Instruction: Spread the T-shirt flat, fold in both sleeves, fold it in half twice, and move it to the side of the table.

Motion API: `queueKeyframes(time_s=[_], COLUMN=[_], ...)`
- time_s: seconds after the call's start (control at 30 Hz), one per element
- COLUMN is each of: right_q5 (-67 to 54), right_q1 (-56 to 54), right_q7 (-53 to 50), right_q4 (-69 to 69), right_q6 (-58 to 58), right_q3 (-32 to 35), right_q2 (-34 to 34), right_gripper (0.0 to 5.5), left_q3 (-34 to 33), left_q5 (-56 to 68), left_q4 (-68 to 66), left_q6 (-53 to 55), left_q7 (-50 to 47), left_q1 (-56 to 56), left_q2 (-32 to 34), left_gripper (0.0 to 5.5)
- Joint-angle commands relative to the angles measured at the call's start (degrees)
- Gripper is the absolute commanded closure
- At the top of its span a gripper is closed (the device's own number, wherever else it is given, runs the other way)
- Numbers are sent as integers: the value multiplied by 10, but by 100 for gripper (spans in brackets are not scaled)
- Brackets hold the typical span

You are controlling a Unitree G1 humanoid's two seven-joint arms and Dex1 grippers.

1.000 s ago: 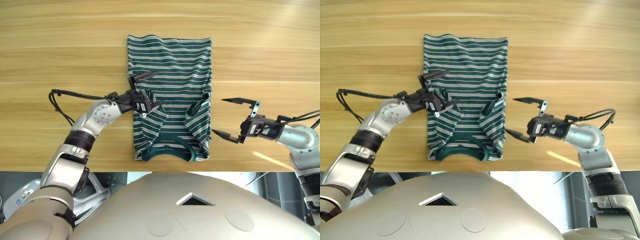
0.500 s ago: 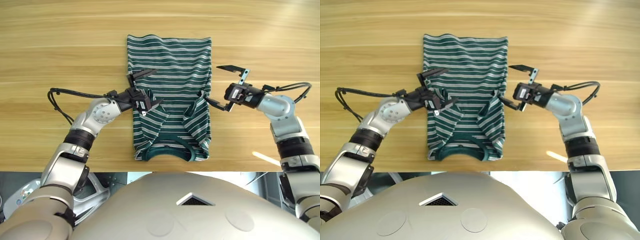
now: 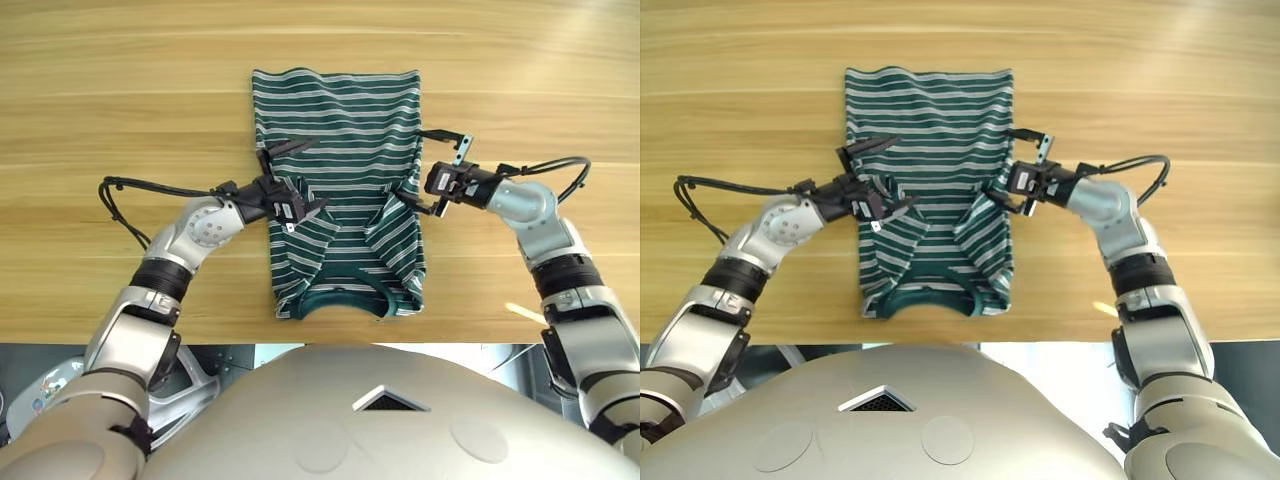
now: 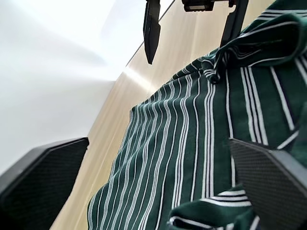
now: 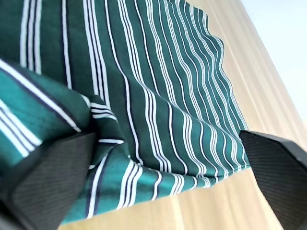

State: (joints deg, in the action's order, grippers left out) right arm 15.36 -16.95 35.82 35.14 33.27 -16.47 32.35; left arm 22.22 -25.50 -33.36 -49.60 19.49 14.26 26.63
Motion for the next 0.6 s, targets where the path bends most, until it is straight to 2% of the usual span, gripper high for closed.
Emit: queueKeyframes(time_s=[0.03,0.13,0.3,0.4,0.5,0.6], right_q5=[66,-3,-140,-213,-291,-288], right_q1=[5,14,57,84,114,141], right_q7=[-26,-10,66,106,146,161], right_q4=[70,35,-75,-139,-201,-212], right_q6=[-30,-5,2,-3,-5,-3], right_q3=[-34,-5,44,75,115,143], right_q2=[14,16,31,45,64,98], right_gripper=[11,11,11,11,11,11], left_q3=[4,-7,-72,-89,-64,-45], left_q5=[-1,17,129,227,306,340], left_q4=[4,8,16,42,90,133], left_q6=[3,-1,-23,-30,-27,-9], left_q7=[1,3,27,86,178,256], left_q1=[-3,-2,16,11,-9,-37], left_q2=[1,5,47,76,100,134], left_gripper=[10,10,10,10,10,10])
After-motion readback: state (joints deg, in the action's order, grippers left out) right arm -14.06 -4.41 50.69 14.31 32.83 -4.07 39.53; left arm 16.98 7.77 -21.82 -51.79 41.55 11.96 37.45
